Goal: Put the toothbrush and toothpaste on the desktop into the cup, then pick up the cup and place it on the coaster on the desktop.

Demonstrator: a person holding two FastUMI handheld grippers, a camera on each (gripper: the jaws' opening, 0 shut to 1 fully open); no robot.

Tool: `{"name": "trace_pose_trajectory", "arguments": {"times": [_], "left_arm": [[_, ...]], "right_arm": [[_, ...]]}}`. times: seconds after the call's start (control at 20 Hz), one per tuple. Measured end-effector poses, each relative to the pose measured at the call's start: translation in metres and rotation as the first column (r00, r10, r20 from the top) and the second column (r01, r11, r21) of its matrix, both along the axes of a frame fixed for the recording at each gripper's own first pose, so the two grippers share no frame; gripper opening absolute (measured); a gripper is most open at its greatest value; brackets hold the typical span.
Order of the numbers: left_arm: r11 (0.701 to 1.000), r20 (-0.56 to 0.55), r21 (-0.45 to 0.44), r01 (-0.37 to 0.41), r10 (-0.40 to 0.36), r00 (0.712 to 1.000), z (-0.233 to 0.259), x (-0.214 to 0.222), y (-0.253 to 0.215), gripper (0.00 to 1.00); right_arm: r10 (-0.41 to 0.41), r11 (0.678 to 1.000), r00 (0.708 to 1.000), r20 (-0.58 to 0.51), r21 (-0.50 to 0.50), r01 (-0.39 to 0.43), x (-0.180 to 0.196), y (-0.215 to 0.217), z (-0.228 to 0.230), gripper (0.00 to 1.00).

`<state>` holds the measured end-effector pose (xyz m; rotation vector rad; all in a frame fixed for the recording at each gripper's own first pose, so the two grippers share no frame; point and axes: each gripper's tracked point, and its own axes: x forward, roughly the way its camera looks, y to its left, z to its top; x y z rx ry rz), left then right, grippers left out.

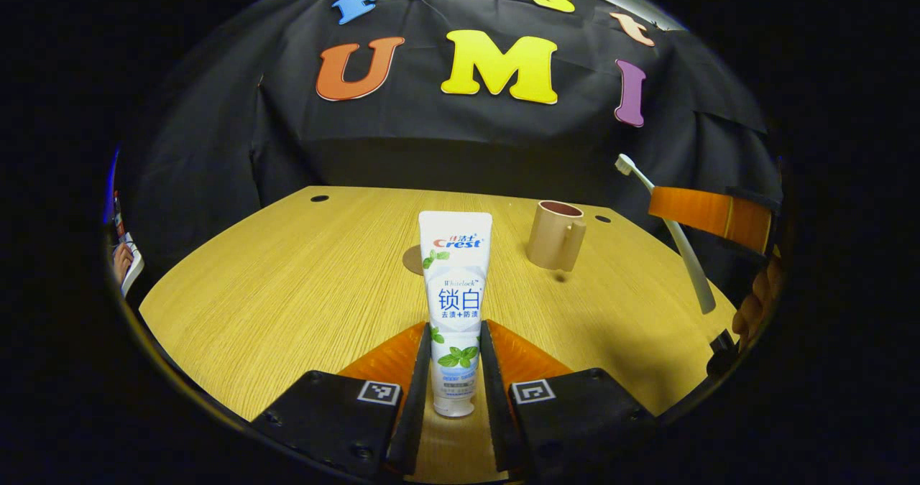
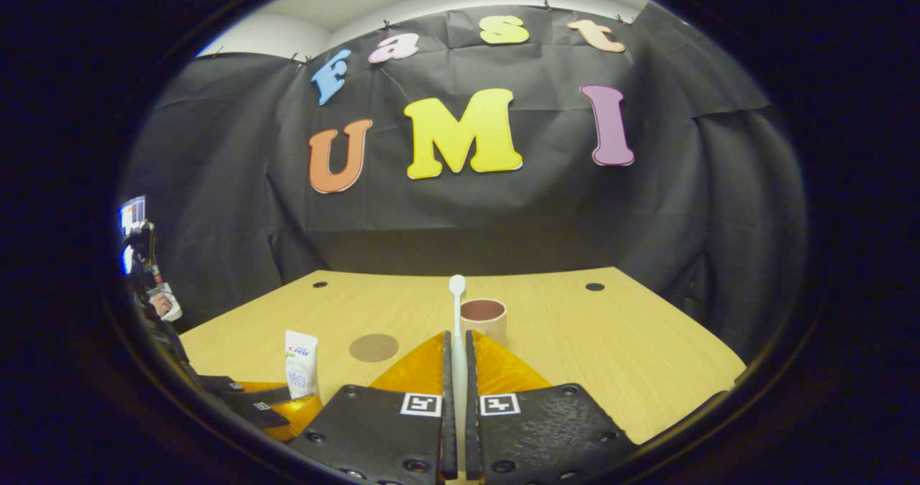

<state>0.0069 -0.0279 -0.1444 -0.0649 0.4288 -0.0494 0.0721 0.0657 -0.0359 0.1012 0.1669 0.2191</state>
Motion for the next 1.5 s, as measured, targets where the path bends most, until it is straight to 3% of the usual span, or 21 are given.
{"name": "trace_pose_trajectory", "arguments": {"times": [0.15, 0.25, 0.5, 0.95, 1.35, 1.5], "left_arm": [[1.0, 0.022, -0.014, 0.0, 0.0, 1.0, 0.011, -0.001, -0.001, 0.46], [1.0, 0.052, -0.003, -0.005, 0.005, 0.999, 0.02, -0.002, 0.003, 0.42], [1.0, 0.094, -0.005, -0.002, 0.002, 0.996, 0.037, 0.002, 0.006, 0.42], [1.0, 0.112, -0.002, 0.03, -0.03, 0.993, 0.047, 0.028, -0.003, 0.42], [1.0, 0.081, -0.004, 0.027, -0.027, 0.996, 0.04, 0.044, 0.003, 0.42], [0.999, 0.064, -0.009, 0.034, -0.033, 0.997, 0.033, 0.045, 0.0, 0.42]], "right_arm": [[0.003, 0.999, 1.0, 0.026, 0.046, -0.005, 0.024, 0.0, 0.019, 0.05], [0.002, 0.997, 0.999, 0.054, 0.08, -0.007, 0.044, 0.001, 0.034, 0.05], [0.011, 0.998, 0.996, 0.094, 0.067, -0.018, 0.1, 0.013, 0.053, 0.05], [-0.016, 0.999, 0.999, 0.029, 0.047, 0.014, 0.196, 0.024, 0.033, 0.05], [-0.039, 0.999, 0.999, 0.018, -0.007, 0.04, 0.22, 0.025, 0.017, 0.05], [-0.041, 0.999, 0.998, 0.038, -0.013, 0.042, 0.218, 0.026, 0.024, 0.09]]}}
